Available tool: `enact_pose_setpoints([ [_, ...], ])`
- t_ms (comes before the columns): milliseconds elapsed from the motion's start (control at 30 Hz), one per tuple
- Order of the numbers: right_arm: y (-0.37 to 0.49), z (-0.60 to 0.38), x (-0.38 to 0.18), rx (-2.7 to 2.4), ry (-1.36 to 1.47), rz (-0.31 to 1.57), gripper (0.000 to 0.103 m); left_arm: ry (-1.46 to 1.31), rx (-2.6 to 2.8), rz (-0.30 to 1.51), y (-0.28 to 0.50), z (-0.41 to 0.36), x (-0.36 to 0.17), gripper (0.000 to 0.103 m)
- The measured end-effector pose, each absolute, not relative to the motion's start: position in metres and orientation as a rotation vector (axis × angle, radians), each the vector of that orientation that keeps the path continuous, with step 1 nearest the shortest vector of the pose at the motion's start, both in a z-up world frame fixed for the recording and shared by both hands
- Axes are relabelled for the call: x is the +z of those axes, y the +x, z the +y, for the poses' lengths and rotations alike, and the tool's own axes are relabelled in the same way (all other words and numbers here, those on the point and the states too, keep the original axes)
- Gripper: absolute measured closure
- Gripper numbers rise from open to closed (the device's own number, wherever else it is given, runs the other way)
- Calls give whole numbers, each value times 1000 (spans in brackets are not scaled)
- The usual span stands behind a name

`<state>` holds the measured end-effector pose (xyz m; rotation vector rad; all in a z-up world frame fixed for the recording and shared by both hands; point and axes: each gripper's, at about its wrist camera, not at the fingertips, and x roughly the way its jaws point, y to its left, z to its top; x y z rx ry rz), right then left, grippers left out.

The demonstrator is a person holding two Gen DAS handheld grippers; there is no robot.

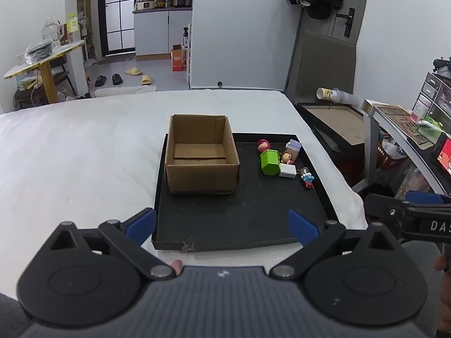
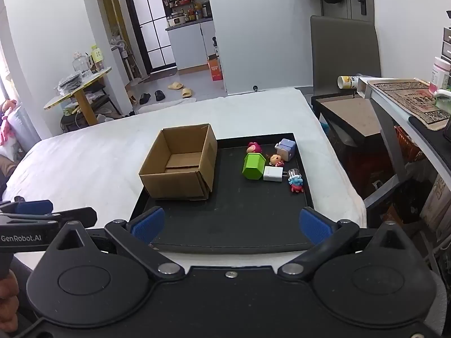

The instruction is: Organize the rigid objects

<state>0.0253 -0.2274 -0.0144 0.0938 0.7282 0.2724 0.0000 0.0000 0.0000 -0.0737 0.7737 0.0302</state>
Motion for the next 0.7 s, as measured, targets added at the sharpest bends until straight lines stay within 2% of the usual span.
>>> enact_pose_setpoints([
  [700, 26, -228, -14, 250, 100, 743, 0, -75, 20, 750, -4, -2, 6, 4],
])
